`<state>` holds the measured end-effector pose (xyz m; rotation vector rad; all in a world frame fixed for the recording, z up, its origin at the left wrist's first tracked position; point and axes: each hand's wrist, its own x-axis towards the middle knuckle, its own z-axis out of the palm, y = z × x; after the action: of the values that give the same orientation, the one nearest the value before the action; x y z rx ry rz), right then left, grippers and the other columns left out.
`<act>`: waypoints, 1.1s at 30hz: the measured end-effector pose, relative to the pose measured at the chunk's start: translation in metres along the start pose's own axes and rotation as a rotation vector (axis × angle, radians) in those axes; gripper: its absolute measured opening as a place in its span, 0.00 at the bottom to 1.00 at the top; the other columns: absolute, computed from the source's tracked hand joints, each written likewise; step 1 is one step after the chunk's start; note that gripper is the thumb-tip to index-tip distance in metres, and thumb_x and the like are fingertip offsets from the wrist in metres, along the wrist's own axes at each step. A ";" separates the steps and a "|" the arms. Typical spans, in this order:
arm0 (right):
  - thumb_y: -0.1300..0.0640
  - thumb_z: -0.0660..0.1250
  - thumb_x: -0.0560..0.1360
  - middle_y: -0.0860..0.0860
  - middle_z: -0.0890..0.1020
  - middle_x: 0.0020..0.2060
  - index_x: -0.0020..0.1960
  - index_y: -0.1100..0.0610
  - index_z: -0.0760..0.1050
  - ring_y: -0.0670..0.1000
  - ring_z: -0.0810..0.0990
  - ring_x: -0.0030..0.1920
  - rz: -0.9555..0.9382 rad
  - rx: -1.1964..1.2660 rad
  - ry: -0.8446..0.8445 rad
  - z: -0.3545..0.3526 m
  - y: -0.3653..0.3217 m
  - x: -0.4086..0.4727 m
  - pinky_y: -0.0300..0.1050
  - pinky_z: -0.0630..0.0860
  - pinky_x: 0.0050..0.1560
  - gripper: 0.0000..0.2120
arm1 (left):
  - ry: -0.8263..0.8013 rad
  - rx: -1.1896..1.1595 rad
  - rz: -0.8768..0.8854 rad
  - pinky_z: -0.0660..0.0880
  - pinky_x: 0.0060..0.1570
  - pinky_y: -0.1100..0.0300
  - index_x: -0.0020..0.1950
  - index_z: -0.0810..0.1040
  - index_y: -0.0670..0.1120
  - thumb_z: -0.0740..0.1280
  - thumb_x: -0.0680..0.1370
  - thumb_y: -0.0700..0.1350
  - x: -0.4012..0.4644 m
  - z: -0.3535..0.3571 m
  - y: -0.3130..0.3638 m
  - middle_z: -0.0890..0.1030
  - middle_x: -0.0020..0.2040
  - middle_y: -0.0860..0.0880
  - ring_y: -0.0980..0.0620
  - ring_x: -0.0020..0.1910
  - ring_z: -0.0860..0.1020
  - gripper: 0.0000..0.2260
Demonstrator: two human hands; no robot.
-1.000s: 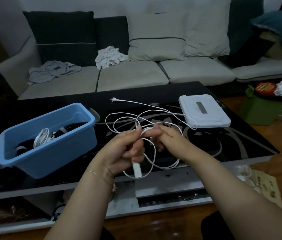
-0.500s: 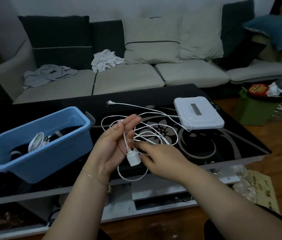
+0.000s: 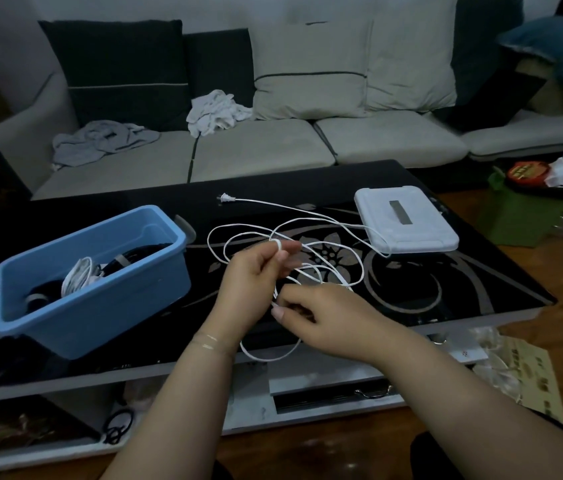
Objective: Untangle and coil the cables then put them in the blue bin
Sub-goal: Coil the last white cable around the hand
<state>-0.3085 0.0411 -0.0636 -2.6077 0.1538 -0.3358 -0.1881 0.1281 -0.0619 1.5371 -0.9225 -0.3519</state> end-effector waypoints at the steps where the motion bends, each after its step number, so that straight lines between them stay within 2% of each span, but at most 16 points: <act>1: 0.42 0.59 0.78 0.46 0.72 0.28 0.39 0.46 0.66 0.45 0.72 0.31 0.009 0.004 0.016 -0.002 0.002 0.001 0.44 0.66 0.31 0.12 | -0.027 0.081 0.014 0.78 0.45 0.63 0.51 0.80 0.50 0.59 0.82 0.37 0.000 -0.001 0.000 0.85 0.48 0.52 0.58 0.42 0.82 0.12; 4: 0.39 0.61 0.76 0.44 0.72 0.27 0.34 0.48 0.67 0.43 0.69 0.30 0.030 -0.063 0.130 -0.010 0.009 0.002 0.43 0.62 0.31 0.17 | -0.086 0.251 0.051 0.74 0.40 0.67 0.50 0.80 0.53 0.58 0.83 0.43 -0.003 -0.003 -0.001 0.84 0.41 0.56 0.62 0.37 0.79 0.12; 8: 0.30 0.60 0.70 0.44 0.70 0.27 0.30 0.52 0.69 0.46 0.70 0.33 -0.002 -0.143 0.258 -0.018 0.016 0.002 0.44 0.64 0.33 0.26 | -0.194 0.050 -0.050 0.68 0.30 0.73 0.48 0.80 0.43 0.55 0.84 0.46 -0.008 0.002 0.008 0.79 0.29 0.55 0.63 0.28 0.74 0.16; 11: 0.28 0.56 0.68 0.44 0.66 0.24 0.30 0.54 0.67 0.44 0.67 0.31 0.008 -0.129 0.306 -0.022 0.021 0.002 0.43 0.61 0.32 0.29 | -0.274 0.005 -0.099 0.65 0.26 0.70 0.42 0.81 0.45 0.55 0.84 0.46 -0.010 0.006 0.013 0.74 0.24 0.55 0.62 0.23 0.69 0.17; 13: 0.26 0.52 0.67 0.46 0.69 0.25 0.27 0.53 0.64 0.44 0.69 0.30 0.066 -0.046 0.340 -0.027 0.024 0.003 0.43 0.61 0.31 0.31 | -0.335 0.060 -0.125 0.61 0.24 0.67 0.38 0.80 0.48 0.57 0.83 0.47 -0.011 0.007 0.014 0.71 0.24 0.54 0.61 0.22 0.64 0.18; 15: 0.27 0.50 0.70 0.46 0.71 0.25 0.26 0.51 0.66 0.43 0.71 0.30 0.095 0.008 0.359 -0.031 0.029 0.003 0.43 0.63 0.31 0.29 | -0.403 0.031 -0.161 0.61 0.25 0.67 0.41 0.82 0.49 0.56 0.84 0.46 -0.013 0.007 0.015 0.73 0.25 0.53 0.60 0.23 0.64 0.18; 18: 0.35 0.51 0.75 0.46 0.67 0.24 0.26 0.50 0.62 0.43 0.68 0.29 0.103 0.039 0.399 -0.032 0.033 0.005 0.44 0.60 0.32 0.25 | -0.517 -0.024 -0.164 0.66 0.31 0.69 0.50 0.81 0.43 0.55 0.84 0.44 -0.014 0.007 0.017 0.76 0.28 0.52 0.58 0.27 0.68 0.15; 22: 0.39 0.57 0.77 0.45 0.65 0.23 0.27 0.49 0.58 0.43 0.66 0.27 0.068 0.047 0.507 -0.017 0.030 0.007 0.42 0.60 0.30 0.25 | -0.683 -0.018 -0.178 0.71 0.35 0.68 0.48 0.82 0.49 0.55 0.84 0.42 -0.019 0.004 0.018 0.78 0.29 0.52 0.59 0.29 0.73 0.16; 25: 0.39 0.57 0.77 0.45 0.65 0.22 0.27 0.49 0.59 0.44 0.66 0.26 0.068 0.160 0.578 -0.009 0.030 0.009 0.45 0.63 0.30 0.24 | -0.689 -0.140 -0.247 0.78 0.38 0.64 0.50 0.77 0.40 0.55 0.83 0.42 -0.020 0.004 0.018 0.83 0.36 0.49 0.55 0.34 0.81 0.12; 26: 0.40 0.57 0.77 0.45 0.65 0.21 0.26 0.49 0.59 0.44 0.66 0.26 0.070 0.205 0.594 -0.009 0.030 0.009 0.45 0.64 0.30 0.24 | -0.687 -0.165 -0.256 0.78 0.36 0.63 0.50 0.76 0.40 0.55 0.82 0.43 -0.019 0.004 0.019 0.84 0.39 0.48 0.55 0.33 0.81 0.12; 28: 0.43 0.58 0.78 0.44 0.66 0.20 0.25 0.48 0.59 0.44 0.66 0.25 0.081 0.265 0.602 -0.007 0.032 0.010 0.44 0.63 0.30 0.25 | -0.684 -0.173 -0.249 0.71 0.29 0.65 0.50 0.76 0.40 0.56 0.81 0.46 -0.020 0.006 0.020 0.85 0.40 0.47 0.57 0.26 0.75 0.13; 30: 0.43 0.58 0.78 0.44 0.67 0.20 0.24 0.48 0.58 0.45 0.66 0.24 0.096 0.253 0.605 -0.005 0.034 0.012 0.44 0.62 0.30 0.25 | -0.673 -0.171 -0.243 0.63 0.25 0.67 0.50 0.77 0.40 0.55 0.83 0.45 -0.021 0.008 0.018 0.83 0.34 0.48 0.58 0.22 0.66 0.14; 33: 0.40 0.55 0.77 0.46 0.66 0.19 0.24 0.49 0.57 0.46 0.67 0.24 0.099 0.147 0.640 -0.005 0.036 0.013 0.40 0.59 0.28 0.26 | -0.619 -0.189 -0.258 0.57 0.24 0.65 0.49 0.79 0.41 0.56 0.81 0.51 -0.021 0.010 0.014 0.69 0.22 0.52 0.57 0.21 0.60 0.18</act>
<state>-0.2986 0.0052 -0.0743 -2.2530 0.4523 -1.0901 -0.2136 0.1371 -0.0567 1.3898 -1.1217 -1.1135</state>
